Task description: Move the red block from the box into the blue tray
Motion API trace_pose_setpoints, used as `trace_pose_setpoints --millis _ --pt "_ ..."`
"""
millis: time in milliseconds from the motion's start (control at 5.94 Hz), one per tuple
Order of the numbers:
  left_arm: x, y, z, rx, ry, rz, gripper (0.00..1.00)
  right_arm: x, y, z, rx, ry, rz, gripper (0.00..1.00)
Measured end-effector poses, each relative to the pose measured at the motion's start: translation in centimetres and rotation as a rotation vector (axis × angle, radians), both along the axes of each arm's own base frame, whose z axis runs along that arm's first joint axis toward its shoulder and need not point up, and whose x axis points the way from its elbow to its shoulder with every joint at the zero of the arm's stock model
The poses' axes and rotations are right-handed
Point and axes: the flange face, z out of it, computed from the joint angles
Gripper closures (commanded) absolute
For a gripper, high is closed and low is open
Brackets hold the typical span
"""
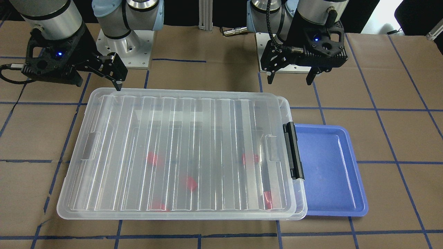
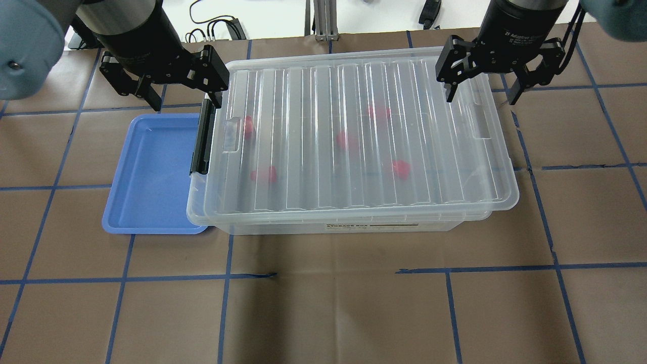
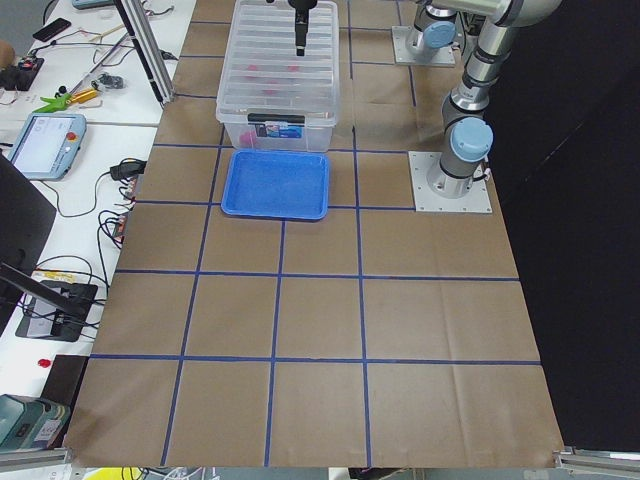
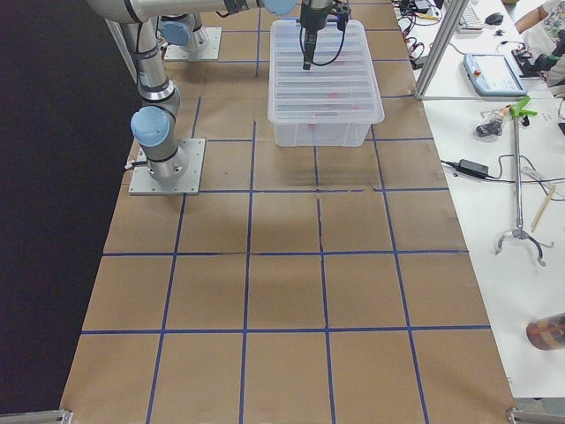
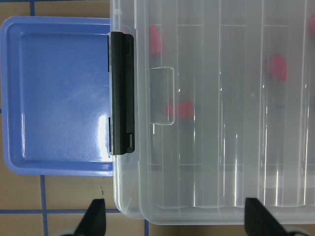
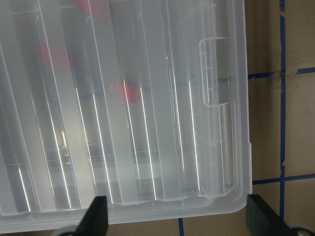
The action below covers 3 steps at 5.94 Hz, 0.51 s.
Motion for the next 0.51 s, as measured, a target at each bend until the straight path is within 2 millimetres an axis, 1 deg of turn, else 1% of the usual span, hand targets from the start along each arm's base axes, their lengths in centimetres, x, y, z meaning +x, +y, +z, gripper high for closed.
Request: trace_pose_setpoints --millis 168,337,505 --pt "0.0 0.0 0.0 0.001 0.000 -0.001 0.02 -0.5 -0.2 -0.3 0.005 0.005 -0.001 0.00" --pt "0.0 0.0 -0.1 0.002 0.000 -0.001 0.02 -1.9 -0.6 -0.7 0.012 0.016 -0.003 0.00" --pt "0.0 0.0 -0.1 0.001 0.000 -0.002 0.02 -4.7 -1.3 -1.1 0.021 0.023 -0.001 0.00"
